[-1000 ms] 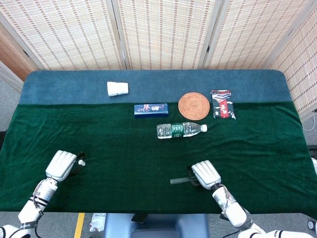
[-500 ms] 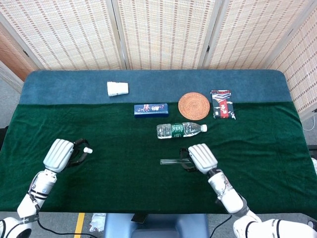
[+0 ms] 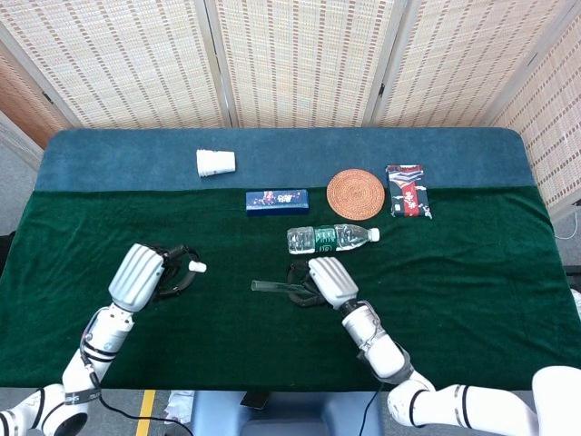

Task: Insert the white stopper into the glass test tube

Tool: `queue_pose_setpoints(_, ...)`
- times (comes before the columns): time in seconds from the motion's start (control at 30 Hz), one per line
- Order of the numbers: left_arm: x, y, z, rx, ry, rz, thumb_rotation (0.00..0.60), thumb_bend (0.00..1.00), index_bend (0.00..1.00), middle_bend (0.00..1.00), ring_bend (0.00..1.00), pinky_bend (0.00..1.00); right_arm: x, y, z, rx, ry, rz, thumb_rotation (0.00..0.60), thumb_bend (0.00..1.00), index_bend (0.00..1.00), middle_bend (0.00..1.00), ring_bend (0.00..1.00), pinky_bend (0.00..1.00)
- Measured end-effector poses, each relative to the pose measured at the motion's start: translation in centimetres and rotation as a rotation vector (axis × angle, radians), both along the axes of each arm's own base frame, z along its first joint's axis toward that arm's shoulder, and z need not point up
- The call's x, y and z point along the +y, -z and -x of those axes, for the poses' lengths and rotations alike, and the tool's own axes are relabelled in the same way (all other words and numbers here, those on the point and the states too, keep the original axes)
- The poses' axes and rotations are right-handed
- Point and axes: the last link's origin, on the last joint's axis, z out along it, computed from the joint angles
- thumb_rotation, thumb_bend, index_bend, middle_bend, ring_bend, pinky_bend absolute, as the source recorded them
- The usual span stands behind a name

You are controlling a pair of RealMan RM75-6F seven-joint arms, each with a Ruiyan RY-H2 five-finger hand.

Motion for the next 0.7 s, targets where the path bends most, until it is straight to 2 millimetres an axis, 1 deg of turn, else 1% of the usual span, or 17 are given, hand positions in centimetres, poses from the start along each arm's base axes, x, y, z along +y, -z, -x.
queue_pose_setpoints(0.23, -0.8, 1.4, -1.8, 0.05, 0.069, -0.034, 0.6, 0.47, 0.62, 0.98, 0.87, 0.8, -0.1, 1.4, -1.6, -0.094, 0.024, -0.009, 0.6, 0.68, 0.84, 1.0, 1.0, 1.0)
queue_pose_setpoints(0.4, -1.4, 2.4, -3.1, 0.048, 0.105, -0.041, 0.6, 0.47, 0.62, 0.98, 0.86, 0.8, -0.1, 2.2, -2.5, -0.131, 0.032, -0.016, 0.6, 0.68, 0.84, 1.0, 1.0, 1.0)
queue_pose_setpoints(0.53, -1.6, 2.9, -3.8, 0.022, 0.111, -0.039, 0.6, 0.47, 0.63, 0.98, 0.86, 0.8, -0.1, 2.5, -3.1, -0.162, 0.038, -0.016, 0.6, 0.68, 0.84, 1.0, 1.0, 1.0)
queue_pose_setpoints(0.7, -1.5, 3.1, -4.2, 0.006, 0.105, -0.046, 0.6, 0.47, 0.63, 0.98, 0.86, 0.8, -0.1, 2.5, -3.4, -0.187, 0.038, -0.015, 0.6, 0.68, 0.84, 1.0, 1.0, 1.0)
